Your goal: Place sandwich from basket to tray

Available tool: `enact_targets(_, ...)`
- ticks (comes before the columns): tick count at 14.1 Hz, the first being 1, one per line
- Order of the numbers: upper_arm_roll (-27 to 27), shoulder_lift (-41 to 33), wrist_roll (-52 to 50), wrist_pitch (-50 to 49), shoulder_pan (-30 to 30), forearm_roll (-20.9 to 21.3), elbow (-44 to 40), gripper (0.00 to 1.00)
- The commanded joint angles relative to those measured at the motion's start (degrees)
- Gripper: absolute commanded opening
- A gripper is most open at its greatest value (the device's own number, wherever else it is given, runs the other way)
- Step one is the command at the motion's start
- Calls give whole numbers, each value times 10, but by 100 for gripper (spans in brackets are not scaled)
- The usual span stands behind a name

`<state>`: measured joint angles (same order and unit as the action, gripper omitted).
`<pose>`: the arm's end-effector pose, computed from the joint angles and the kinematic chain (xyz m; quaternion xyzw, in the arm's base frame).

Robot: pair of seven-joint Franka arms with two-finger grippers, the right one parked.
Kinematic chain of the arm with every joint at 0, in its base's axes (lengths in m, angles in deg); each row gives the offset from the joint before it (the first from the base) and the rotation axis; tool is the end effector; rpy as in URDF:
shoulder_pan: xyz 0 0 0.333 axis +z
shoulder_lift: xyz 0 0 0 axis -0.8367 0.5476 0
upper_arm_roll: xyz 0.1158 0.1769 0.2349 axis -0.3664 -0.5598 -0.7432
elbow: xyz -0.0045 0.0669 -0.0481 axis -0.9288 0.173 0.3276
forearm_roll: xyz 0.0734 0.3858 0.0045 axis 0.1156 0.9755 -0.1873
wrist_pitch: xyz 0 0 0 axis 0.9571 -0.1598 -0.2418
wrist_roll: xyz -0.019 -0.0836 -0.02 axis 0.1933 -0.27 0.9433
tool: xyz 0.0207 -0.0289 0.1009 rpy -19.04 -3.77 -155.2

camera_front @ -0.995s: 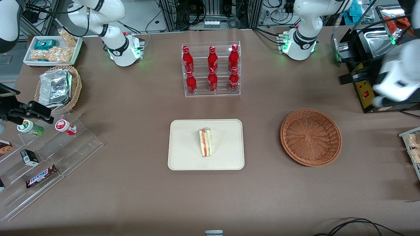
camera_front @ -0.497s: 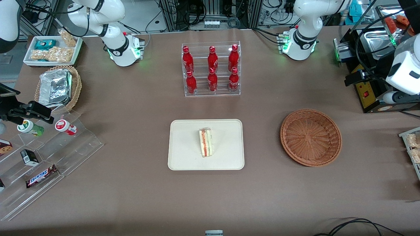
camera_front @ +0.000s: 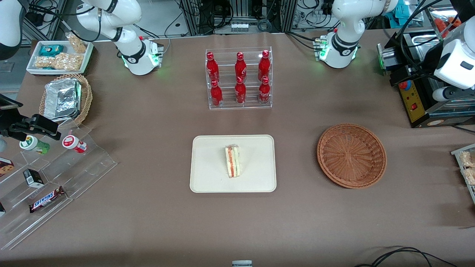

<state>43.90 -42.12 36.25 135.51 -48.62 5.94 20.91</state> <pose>0.5120 -0.0561 0.6458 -0.9870 -0.1054 0.1167 0.0321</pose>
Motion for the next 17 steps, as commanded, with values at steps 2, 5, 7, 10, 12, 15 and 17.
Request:
enact_targets(2, -5, -27, -7, 41, -17, 7, 42, 100)
enact_targets(5, -4, -35, -6, 37, -19, 6, 37, 100)
enact_targets(7, -4, -32, -4, 37, -19, 5, 20, 100)
enact_targets(10, -3, -29, -2, 39, -19, 5, 12, 100)
enact_targets(12, -3, -28, -2, 40, -19, 5, 12, 100)
enact_targets(15, -3, -28, -1, 36, -19, 5, 10, 100)
enact_targets(17, -3, -28, 0, 35, -19, 7, 10, 100)
